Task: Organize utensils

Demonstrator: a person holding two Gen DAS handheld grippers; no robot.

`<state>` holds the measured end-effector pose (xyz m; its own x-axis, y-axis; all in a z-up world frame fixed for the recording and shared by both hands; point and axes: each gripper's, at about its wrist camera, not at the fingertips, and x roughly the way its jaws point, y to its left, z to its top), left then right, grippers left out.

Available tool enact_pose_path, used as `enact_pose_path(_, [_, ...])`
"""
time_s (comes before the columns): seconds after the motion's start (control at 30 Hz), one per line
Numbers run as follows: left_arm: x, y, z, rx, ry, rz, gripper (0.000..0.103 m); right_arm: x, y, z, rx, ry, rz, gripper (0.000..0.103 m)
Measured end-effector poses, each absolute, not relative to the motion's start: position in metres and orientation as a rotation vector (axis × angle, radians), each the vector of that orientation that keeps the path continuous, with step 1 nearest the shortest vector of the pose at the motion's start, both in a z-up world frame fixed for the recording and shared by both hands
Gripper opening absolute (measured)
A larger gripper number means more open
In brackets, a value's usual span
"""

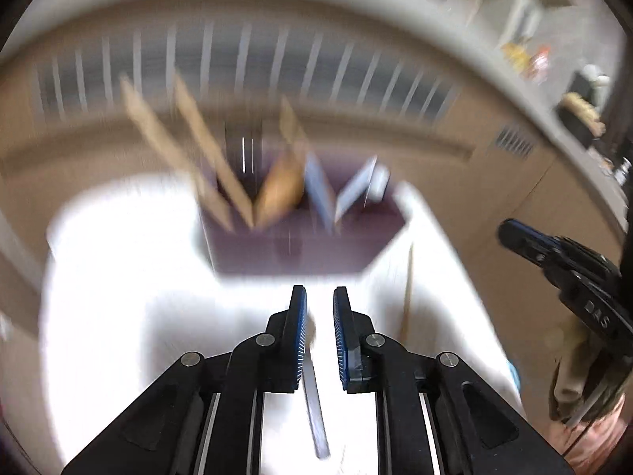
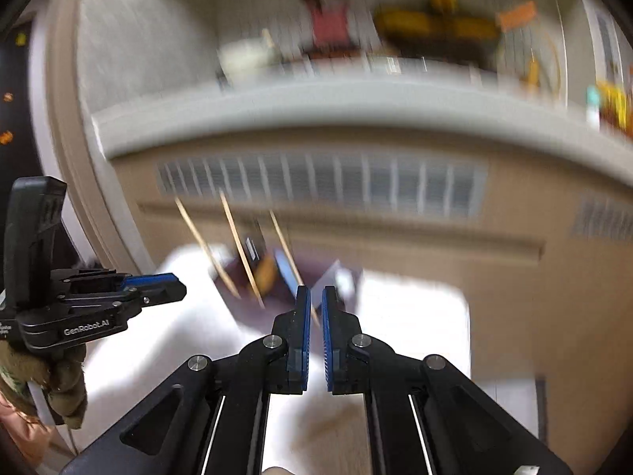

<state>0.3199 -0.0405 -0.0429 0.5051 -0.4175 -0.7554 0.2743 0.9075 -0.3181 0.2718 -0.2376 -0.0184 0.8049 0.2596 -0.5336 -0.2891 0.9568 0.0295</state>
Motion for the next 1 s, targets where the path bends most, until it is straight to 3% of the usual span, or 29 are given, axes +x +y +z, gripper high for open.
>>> enact_pose_path(0.13, [0.332,-0.062,-0.098,-0.185,1.08,-0.384,0.028,0.282,-0.255,-0.081,-0.036,0.717,0.231,0.008])
enact_pose_path(0.3, [0.341,-0.085,-0.118,-0.095,1.072,-0.343,0.035,0.286,-0.276,-0.116,-0.009,0.782,0.17,0.022])
enact_pose_path(0.57, [0.347,-0.103,-0.13,0.002,1.004,-0.311,0.033,0.304,-0.287,-0.137,0.067,0.821,0.118,0.032])
enact_pose_path(0.9, [0.307,-0.063,-0.105,-0.028,0.888,-0.328,0.033,0.37,-0.26,-0.173,0.113,0.905,-0.028,0.031])
enact_pose_path(1.0, [0.301,-0.058,-0.097,-0.045,0.871,-0.33,0.033,0.375,-0.239,-0.175,-0.008,0.891,-0.038,0.014])
